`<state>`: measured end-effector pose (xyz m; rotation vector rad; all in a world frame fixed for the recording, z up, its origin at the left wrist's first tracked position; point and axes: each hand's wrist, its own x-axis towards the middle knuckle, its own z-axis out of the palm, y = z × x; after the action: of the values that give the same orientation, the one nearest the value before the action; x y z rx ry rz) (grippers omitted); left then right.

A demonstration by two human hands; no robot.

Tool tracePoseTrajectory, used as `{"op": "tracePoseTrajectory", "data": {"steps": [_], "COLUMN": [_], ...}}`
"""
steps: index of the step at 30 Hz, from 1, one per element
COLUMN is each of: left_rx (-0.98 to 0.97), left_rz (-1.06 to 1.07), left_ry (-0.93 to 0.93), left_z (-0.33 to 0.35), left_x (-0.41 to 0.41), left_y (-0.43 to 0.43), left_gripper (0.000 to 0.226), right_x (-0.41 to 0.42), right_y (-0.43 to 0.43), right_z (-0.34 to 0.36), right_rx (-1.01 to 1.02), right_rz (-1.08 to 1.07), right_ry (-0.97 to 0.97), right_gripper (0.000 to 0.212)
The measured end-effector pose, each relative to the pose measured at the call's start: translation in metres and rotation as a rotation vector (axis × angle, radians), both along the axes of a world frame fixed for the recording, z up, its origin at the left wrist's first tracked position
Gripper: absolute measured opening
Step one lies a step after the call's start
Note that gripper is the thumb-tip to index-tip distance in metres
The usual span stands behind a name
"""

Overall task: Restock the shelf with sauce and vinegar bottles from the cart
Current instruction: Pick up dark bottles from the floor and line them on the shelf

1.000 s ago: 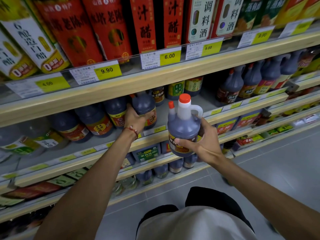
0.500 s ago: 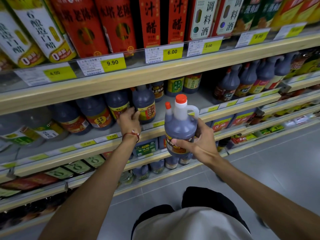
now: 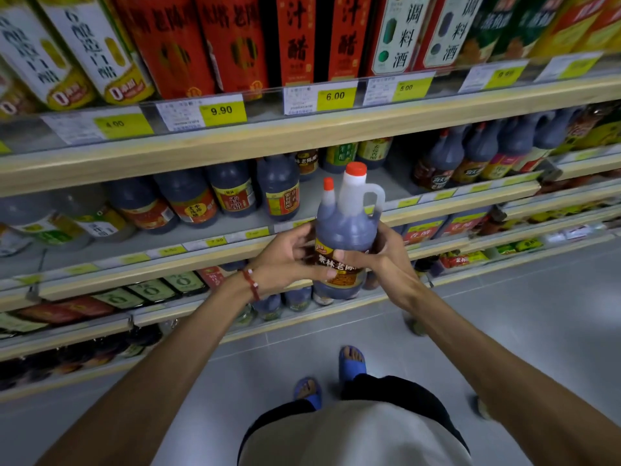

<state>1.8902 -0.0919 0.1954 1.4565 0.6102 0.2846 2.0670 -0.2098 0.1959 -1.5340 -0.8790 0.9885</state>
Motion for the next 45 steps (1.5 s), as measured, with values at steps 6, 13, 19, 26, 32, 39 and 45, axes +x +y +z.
{"op": "tracePoseTrajectory", "data": {"steps": [6,13,19,26,32,39,45], "left_rx": [0.091,0.164,0.518,0.743,0.829,0.847,0.883], "left_rz": [0.16,0.284,0.523,0.635,0.667,0.627,0.713], "left_ry": [0.016,-0.02,0.03,0.148,0.202,0.219,0.184], "left_z": [-0.005,-0.007,-0.022,-0.052,-0.079,-0.097,-0.1], "left_x": [0.016,0.044,0.065,0.089,0.103,0.117,0.123], "left_y": [-0.013,-0.018,-0.003,0.031,0.06,0.075,0.084], "left_gripper": [0.067,0.076,0.082,0.074,0.074,0.079,0.071], "right_x": [0.029,0.061,0.068,0.076,0.084,0.091,0.088], "right_y": [0.005,0.019,0.046,0.096,0.129,0.148,0.163], "right_z": [0.014,0.027,0.003,-0.024,-0.054,-0.073,-0.074], "right_rx": [-0.144,-0.123,0.059,0.171,0.186,0.2,0.206], "right_rz": [0.267,0.34,0.143,0.065,0.048,0.047,0.047], "right_ry": [-0.038,-0.374,-0.421,-0.481,-0.427,-0.338,-0.225], "right_gripper": [0.065,0.053,0.078,0.083,0.075,0.078,0.074]}}
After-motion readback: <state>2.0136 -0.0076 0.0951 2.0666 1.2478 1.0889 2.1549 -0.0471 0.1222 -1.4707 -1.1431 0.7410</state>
